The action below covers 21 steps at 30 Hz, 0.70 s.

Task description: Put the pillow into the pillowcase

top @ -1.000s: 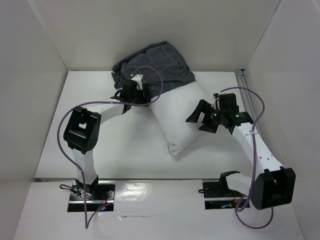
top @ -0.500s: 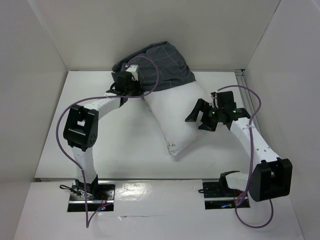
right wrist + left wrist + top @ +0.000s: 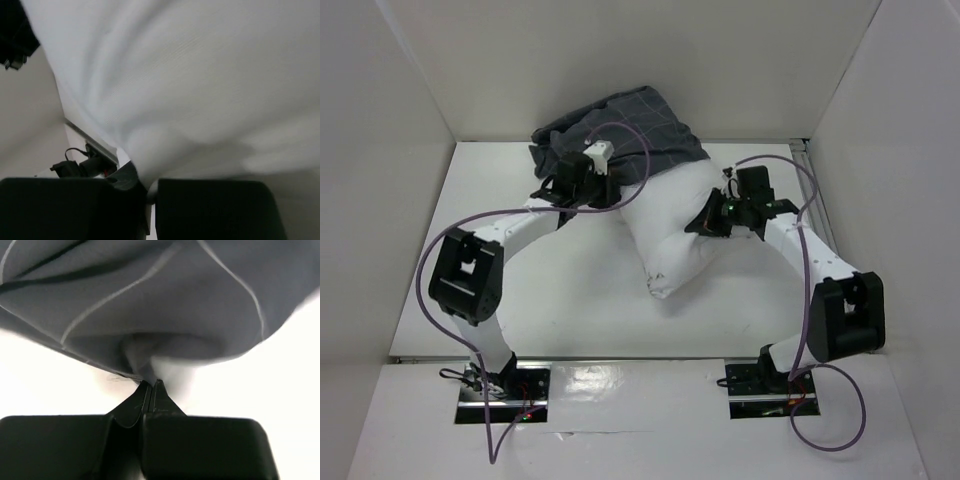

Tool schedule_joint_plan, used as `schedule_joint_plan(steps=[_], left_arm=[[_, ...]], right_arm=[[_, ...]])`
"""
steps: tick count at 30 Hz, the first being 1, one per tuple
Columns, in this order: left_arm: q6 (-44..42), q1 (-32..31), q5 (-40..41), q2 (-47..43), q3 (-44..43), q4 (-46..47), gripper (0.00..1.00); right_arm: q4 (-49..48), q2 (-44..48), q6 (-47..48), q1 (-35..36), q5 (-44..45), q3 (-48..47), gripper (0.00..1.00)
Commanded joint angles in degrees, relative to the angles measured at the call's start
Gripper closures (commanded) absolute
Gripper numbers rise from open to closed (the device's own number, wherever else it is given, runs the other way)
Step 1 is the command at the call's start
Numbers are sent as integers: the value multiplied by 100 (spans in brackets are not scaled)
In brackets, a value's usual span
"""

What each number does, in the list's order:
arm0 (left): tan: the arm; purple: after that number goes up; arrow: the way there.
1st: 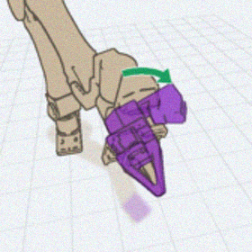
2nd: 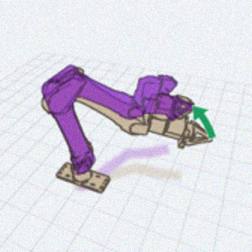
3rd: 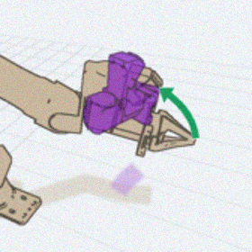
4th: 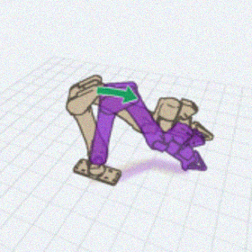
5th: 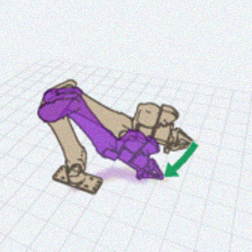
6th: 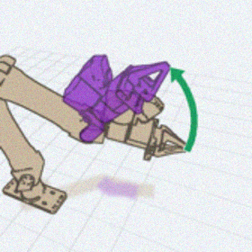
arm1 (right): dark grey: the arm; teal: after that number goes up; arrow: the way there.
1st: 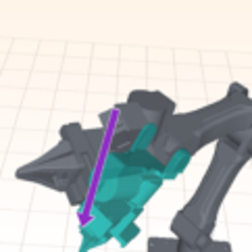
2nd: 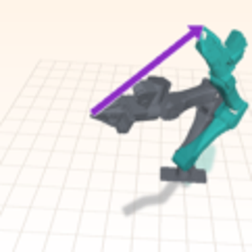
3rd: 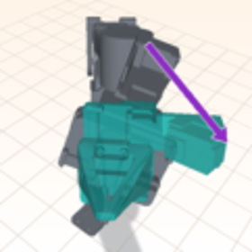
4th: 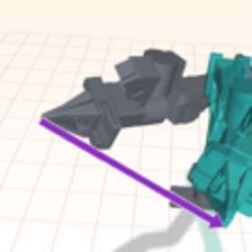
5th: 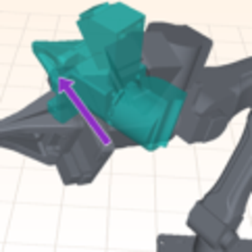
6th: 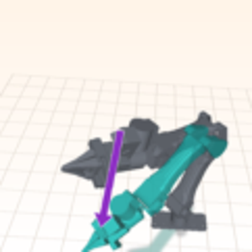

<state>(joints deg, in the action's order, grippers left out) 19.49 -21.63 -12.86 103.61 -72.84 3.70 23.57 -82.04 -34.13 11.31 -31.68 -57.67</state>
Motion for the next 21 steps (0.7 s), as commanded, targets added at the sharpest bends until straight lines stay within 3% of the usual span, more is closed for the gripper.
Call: schedule_joint_plan(steps=[1, 4, 7, 12, 16, 21], left_arm=[[99, -237, -542, -956, 15, 16, 100], [169, -237, -804, -1457, 77, 16, 100], [345, -316, -1086, -1607, -124, -141, 100], [705, -930, -1657, -1546, -1608, -555, 100], [1258, -1352, -2289, -1204, -2637, -389, 100], [2033, -1423, -2739, -1098, -3042, 140, 100]], right_arm=[[-504, 143, 511, -41, 364, -973, 100], [-389, 433, 592, -304, 417, -922, 100], [-669, 759, 329, -604, -187, -702, 100], [-951, 778, -94, -525, -409, -1411, 100], [-829, 505, -94, -375, -76, -1765, 100], [-977, 495, -330, -323, -65, -959, 100]])
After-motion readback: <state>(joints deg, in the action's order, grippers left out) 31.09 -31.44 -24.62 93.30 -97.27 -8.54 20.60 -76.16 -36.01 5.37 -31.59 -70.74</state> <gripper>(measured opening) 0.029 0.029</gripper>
